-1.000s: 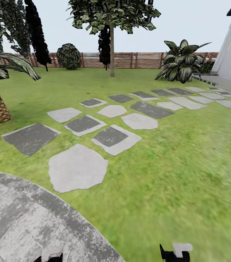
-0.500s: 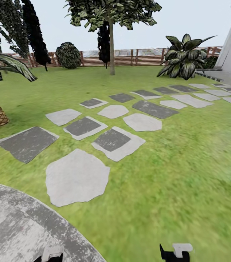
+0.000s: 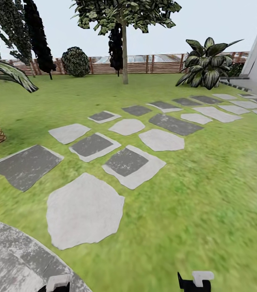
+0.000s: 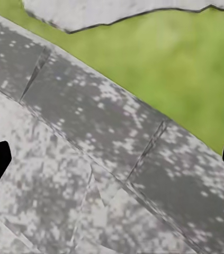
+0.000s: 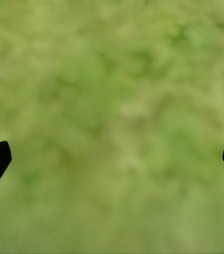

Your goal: In the garden, pick up the pesticide atomizer on the floor and spray pesticide onto both trees until each tree trunk is fully covered.

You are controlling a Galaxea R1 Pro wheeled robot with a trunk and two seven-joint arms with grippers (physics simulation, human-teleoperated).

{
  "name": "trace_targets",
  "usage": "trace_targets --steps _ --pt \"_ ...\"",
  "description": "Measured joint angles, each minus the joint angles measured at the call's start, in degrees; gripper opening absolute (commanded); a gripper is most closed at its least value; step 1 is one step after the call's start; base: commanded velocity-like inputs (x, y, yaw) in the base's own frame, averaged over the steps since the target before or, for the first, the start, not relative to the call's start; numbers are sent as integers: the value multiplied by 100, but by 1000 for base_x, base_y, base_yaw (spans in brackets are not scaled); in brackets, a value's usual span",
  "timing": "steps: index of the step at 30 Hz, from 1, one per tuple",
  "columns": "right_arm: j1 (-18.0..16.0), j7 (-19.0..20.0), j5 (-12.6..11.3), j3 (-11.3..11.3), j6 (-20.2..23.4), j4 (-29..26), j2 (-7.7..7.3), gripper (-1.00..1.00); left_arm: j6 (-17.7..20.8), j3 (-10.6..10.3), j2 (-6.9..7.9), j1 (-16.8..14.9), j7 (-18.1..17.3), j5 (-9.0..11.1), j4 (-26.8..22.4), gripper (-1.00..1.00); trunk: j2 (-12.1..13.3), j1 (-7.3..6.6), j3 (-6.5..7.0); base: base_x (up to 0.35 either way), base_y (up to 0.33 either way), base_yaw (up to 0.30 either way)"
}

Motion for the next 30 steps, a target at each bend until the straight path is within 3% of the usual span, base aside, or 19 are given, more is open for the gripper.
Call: trace_targets --steps 30 --pt "0 7 1 4 1 9 -25 100 3 0 -9 0 0 -5 1 100 0 0 0 337 1 0"
